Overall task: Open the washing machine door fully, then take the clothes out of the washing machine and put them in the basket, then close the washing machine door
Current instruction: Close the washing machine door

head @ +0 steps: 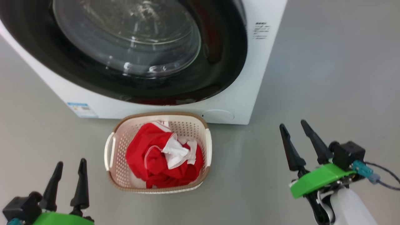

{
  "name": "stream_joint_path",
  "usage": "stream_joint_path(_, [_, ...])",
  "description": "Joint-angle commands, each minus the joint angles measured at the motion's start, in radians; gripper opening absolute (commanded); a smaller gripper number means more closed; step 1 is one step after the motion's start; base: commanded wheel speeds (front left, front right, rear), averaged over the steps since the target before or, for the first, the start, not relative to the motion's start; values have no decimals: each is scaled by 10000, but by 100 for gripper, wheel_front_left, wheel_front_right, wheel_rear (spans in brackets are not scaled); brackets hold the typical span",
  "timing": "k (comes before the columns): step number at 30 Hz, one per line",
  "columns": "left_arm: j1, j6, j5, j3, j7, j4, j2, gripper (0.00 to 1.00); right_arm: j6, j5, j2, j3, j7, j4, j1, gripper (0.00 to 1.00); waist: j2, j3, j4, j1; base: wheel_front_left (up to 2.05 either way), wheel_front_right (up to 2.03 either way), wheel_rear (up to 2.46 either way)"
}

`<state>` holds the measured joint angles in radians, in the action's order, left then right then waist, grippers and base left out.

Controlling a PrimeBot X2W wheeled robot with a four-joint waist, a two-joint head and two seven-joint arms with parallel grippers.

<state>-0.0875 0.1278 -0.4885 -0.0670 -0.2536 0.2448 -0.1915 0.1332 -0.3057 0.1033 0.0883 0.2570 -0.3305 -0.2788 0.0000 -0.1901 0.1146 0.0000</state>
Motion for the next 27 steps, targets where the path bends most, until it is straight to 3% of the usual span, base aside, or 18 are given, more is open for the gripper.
stream_joint_path(1, [-9, 29, 69, 397, -82, -123, -346, 100, -25, -68, 17, 268, 48, 280, 167, 100, 0, 371, -355, 0, 0, 0, 0])
stream_joint_path(27, [1024, 29, 477, 850, -82, -210, -353, 100, -25, -235, 208, -278, 48, 669, 2190, 100, 0, 1288, -1312, 0, 0, 0, 0])
